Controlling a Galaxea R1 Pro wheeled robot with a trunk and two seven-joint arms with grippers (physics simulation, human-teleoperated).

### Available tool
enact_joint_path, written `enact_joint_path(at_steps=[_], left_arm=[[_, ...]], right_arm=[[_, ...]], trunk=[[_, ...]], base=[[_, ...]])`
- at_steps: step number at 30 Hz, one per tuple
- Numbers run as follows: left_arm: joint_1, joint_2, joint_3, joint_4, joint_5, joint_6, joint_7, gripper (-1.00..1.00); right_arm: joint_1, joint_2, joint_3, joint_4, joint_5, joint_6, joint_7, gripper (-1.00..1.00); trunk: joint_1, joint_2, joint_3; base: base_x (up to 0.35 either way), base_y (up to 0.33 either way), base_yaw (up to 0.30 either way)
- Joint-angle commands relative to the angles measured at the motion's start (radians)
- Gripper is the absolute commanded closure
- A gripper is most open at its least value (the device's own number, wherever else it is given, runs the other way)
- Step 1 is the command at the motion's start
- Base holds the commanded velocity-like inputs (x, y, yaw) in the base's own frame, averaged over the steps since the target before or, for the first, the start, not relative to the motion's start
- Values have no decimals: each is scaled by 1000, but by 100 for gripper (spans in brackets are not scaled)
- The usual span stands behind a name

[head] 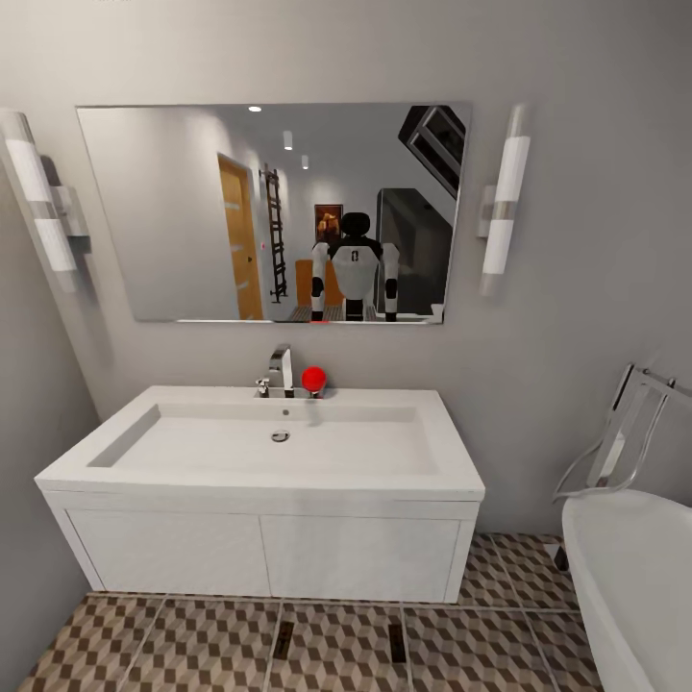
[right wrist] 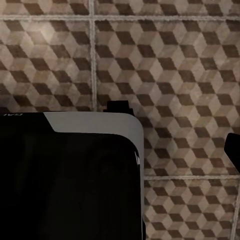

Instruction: Take the four mousetraps from the cabinet in the bathroom and place them on the bathroom floor. Make sure all four end up on the same floor surface, and ensure that at least two of them are either under or directly next to the same bathroom sink.

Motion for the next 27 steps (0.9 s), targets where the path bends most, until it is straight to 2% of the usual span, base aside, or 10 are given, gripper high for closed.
enact_joint_path(at_steps=[1,10,27], left_arm=[[-1,0,7,2,-11,-4,4,-100],[-1,0,7,2,-11,-5,4,-100],[-1,1,7,1,-10,-5,9,-100]], right_arm=[[-1,0,1,3,-4,-6,2,-100],[-1,0,2,3,-4,-7,4,-100],[-1,1,2,3,-4,-7,1,-100]], trunk=[[0,-1,-1],[0,-1,-1],[0,-1,-1]], base=[[0,0,15],[0,0,159],[0,0,261]])
